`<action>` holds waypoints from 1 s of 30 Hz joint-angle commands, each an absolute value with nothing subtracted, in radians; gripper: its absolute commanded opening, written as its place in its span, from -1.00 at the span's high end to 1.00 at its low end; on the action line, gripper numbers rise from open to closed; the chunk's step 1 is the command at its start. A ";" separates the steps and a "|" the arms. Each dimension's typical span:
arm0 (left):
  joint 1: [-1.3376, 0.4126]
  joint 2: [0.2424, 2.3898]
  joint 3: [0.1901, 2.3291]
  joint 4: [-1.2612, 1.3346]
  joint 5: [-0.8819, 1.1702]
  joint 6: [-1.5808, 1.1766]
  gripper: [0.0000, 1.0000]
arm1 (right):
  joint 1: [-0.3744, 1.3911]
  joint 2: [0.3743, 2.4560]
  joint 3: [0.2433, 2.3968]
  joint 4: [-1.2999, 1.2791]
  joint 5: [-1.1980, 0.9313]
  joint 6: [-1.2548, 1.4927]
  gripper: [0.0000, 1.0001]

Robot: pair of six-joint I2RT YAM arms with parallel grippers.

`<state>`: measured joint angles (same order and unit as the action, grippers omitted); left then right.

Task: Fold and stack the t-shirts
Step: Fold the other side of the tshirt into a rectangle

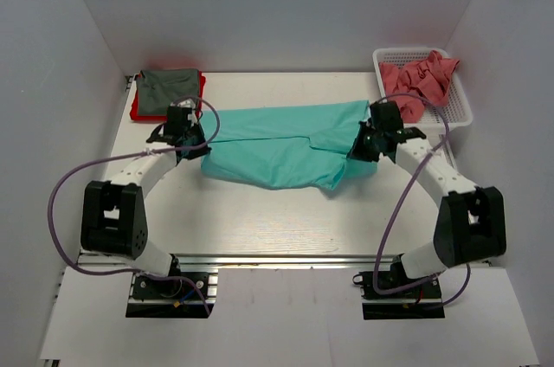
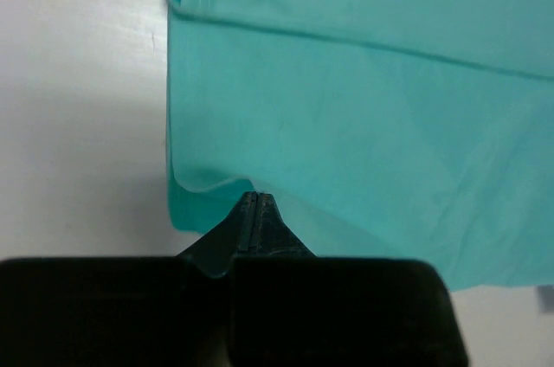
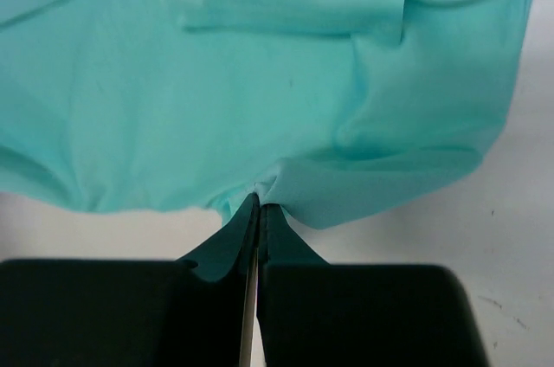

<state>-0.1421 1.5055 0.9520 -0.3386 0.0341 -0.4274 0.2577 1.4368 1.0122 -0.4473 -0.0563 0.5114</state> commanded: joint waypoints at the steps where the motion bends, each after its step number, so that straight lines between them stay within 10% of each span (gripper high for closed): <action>1: -0.132 1.557 1.049 -0.388 -0.015 -0.425 1.00 | 0.238 1.520 1.133 -0.475 -0.038 0.529 1.00; 28: -0.074 2.065 1.575 -0.485 -0.069 -0.437 1.00 | 0.114 2.161 1.923 -0.580 -0.072 0.348 1.00; 30: -0.074 2.077 1.598 -0.499 -0.069 -0.437 0.85 | 0.114 2.201 1.971 -0.583 -0.093 0.342 0.68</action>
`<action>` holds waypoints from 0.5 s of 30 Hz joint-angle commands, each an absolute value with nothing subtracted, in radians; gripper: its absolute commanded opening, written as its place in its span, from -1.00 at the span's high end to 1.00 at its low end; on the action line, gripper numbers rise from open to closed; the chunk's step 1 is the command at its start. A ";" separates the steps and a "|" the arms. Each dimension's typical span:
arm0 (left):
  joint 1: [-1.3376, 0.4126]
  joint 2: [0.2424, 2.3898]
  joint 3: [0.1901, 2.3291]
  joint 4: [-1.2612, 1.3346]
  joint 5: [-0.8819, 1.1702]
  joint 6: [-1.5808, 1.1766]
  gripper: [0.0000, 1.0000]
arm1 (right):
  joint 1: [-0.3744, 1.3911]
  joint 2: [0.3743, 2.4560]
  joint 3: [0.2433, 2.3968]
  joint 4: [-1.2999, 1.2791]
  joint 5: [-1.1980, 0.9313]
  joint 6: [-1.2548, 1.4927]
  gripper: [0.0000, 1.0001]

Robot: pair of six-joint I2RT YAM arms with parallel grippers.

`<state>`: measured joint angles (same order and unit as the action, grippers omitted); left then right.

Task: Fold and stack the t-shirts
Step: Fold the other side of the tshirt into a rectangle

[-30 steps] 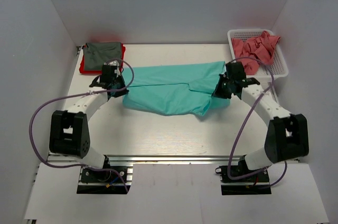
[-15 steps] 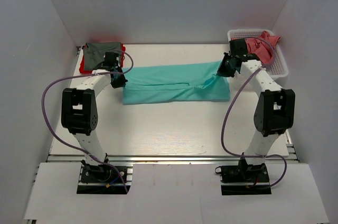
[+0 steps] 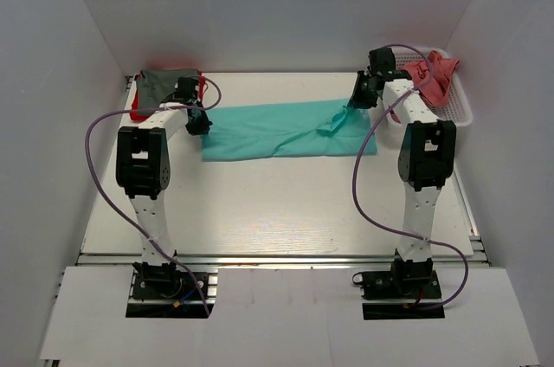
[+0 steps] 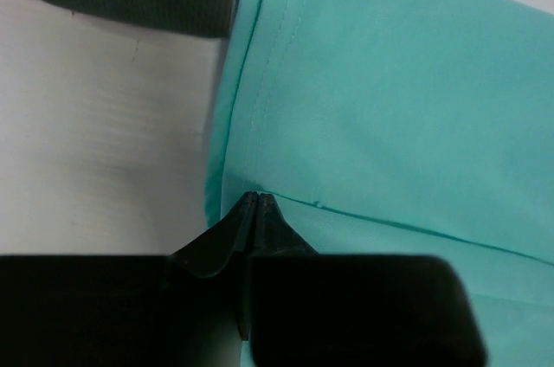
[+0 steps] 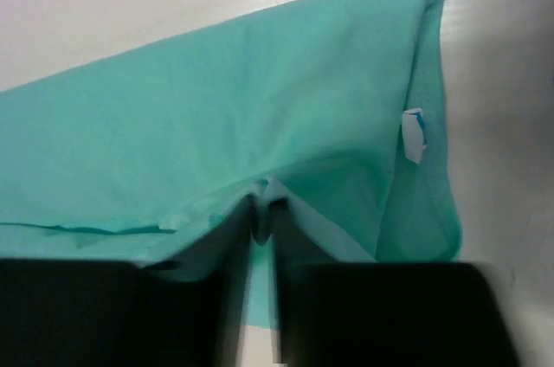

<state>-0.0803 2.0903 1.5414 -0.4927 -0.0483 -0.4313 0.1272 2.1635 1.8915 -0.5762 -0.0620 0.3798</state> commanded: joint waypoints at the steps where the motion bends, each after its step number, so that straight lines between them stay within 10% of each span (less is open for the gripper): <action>1: -0.074 2.077 1.598 -0.499 -0.078 -0.437 0.66 | 0.112 2.235 1.985 -0.583 -0.115 0.333 0.38; 4: -0.064 2.054 1.598 -0.474 -0.066 -0.428 0.21 | 0.114 2.264 2.055 -0.577 -0.170 0.296 -0.05; 5: -0.064 2.027 1.589 -0.465 -0.066 -0.428 -0.40 | 0.114 2.279 2.069 -0.575 -0.187 0.292 -0.15; 8: -0.064 1.968 1.568 -0.454 -0.048 -0.419 -0.99 | 0.120 2.250 2.080 -0.537 -0.238 0.273 -0.39; 15: -0.074 1.868 1.462 -0.342 0.102 -0.388 -1.00 | 0.130 1.999 1.726 -0.407 -0.262 0.290 -0.70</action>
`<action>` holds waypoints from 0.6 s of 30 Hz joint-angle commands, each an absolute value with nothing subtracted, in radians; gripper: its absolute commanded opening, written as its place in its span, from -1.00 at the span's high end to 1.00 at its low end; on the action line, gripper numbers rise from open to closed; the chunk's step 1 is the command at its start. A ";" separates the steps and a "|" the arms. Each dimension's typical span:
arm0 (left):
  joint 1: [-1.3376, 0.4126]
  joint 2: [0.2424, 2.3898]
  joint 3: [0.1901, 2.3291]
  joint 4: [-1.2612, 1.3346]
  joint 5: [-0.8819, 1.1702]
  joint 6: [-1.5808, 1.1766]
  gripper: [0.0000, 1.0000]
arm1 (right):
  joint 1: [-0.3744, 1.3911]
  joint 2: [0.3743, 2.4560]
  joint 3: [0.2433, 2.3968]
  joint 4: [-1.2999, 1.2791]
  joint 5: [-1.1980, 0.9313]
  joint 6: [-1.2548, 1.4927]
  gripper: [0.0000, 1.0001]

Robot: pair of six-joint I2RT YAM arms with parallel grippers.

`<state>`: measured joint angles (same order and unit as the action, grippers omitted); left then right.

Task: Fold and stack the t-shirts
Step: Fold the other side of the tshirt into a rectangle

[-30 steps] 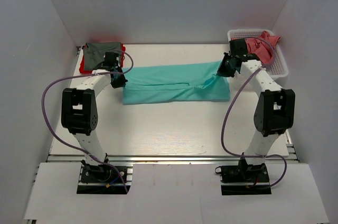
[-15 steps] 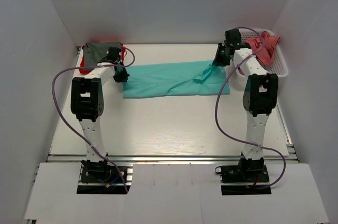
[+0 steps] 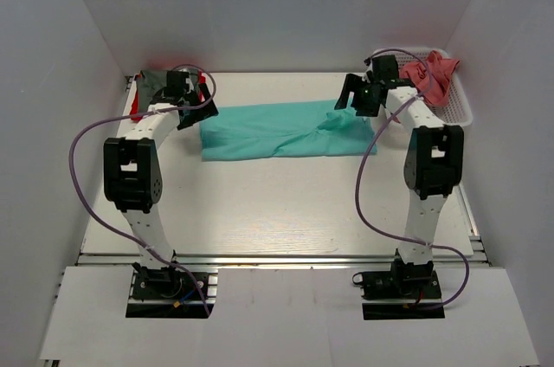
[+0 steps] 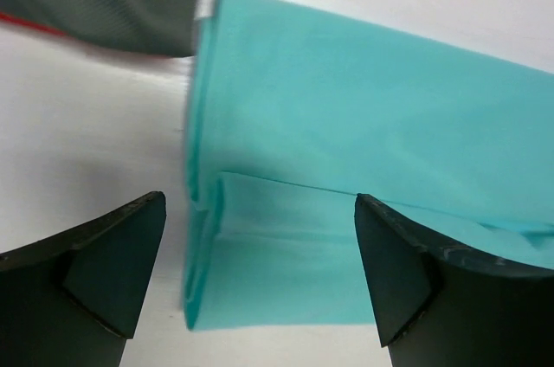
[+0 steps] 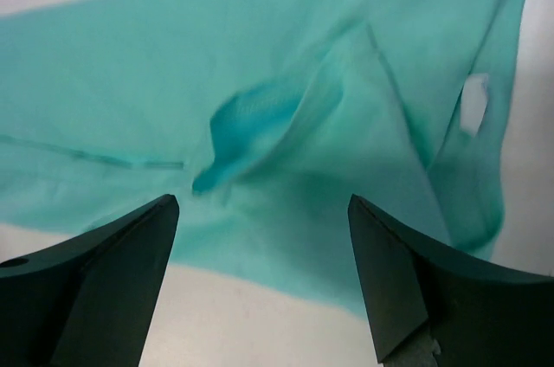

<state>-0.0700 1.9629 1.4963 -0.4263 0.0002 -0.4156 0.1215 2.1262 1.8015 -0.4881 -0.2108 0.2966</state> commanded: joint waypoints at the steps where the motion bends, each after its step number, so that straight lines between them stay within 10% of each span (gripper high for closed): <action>1: -0.084 1.859 1.453 -0.330 0.153 -0.388 -1.00 | 0.129 1.981 1.636 -0.391 -0.273 0.301 -0.70; 8: -0.094 1.897 1.434 -0.299 0.290 -0.377 -1.00 | 0.163 1.973 1.516 -0.295 -0.409 0.354 -0.79; 18: -0.094 1.927 1.405 -0.324 0.279 -0.350 -1.00 | 0.253 2.324 1.946 -0.259 -0.445 0.431 -0.80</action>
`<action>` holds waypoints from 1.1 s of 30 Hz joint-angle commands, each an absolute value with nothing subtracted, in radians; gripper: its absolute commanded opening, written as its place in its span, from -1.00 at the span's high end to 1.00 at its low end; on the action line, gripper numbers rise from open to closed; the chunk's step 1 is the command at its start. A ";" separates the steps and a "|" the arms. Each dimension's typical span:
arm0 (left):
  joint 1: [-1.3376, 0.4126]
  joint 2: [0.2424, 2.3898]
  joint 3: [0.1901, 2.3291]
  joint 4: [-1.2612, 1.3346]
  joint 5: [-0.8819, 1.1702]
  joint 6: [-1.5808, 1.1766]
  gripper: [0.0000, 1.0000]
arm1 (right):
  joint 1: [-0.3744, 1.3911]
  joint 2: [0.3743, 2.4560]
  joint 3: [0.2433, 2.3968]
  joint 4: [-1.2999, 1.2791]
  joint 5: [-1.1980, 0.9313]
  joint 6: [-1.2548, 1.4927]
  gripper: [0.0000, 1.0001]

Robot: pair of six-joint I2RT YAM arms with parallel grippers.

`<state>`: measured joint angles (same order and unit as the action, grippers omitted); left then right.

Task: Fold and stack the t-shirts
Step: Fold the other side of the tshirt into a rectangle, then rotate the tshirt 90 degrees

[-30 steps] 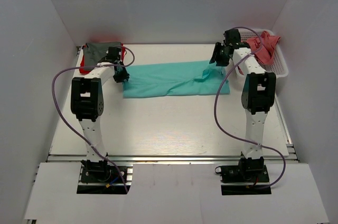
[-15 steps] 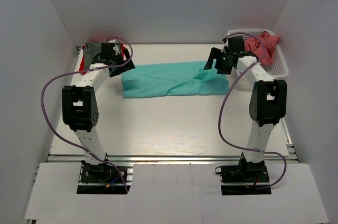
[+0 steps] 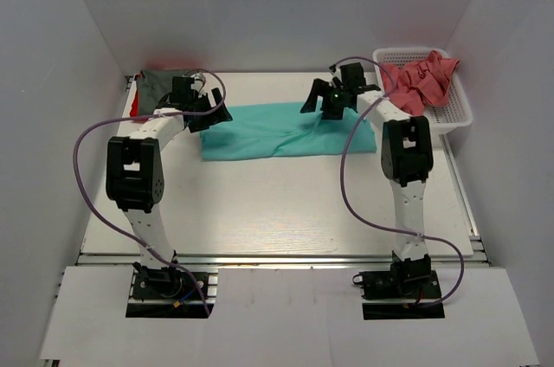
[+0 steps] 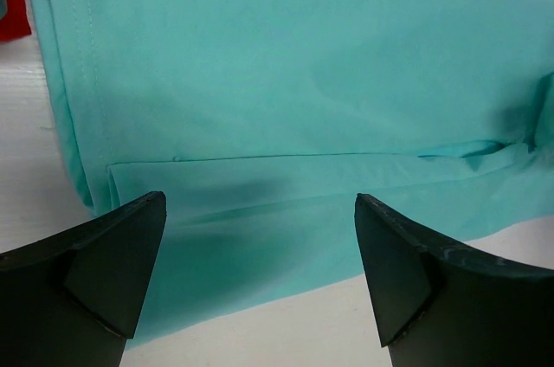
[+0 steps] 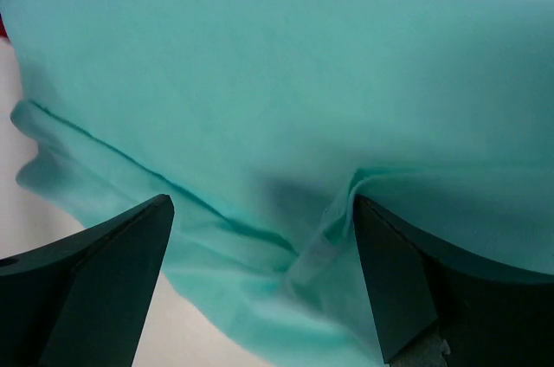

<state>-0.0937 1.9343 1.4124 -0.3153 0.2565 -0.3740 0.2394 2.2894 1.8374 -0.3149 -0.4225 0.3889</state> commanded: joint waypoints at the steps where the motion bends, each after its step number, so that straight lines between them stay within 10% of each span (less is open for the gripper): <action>1: -0.094 1.936 1.405 -0.324 0.279 -0.350 -1.00 | 0.256 2.356 1.994 -0.265 -0.443 0.446 -0.80; 19: -0.103 2.003 1.410 -0.296 0.330 -0.337 -1.00 | 0.238 2.097 1.676 -0.390 -0.163 0.407 -0.80; 33: -0.292 1.692 0.778 -0.376 0.386 -0.527 -1.00 | 0.222 2.221 1.661 -0.333 -0.282 0.382 -0.80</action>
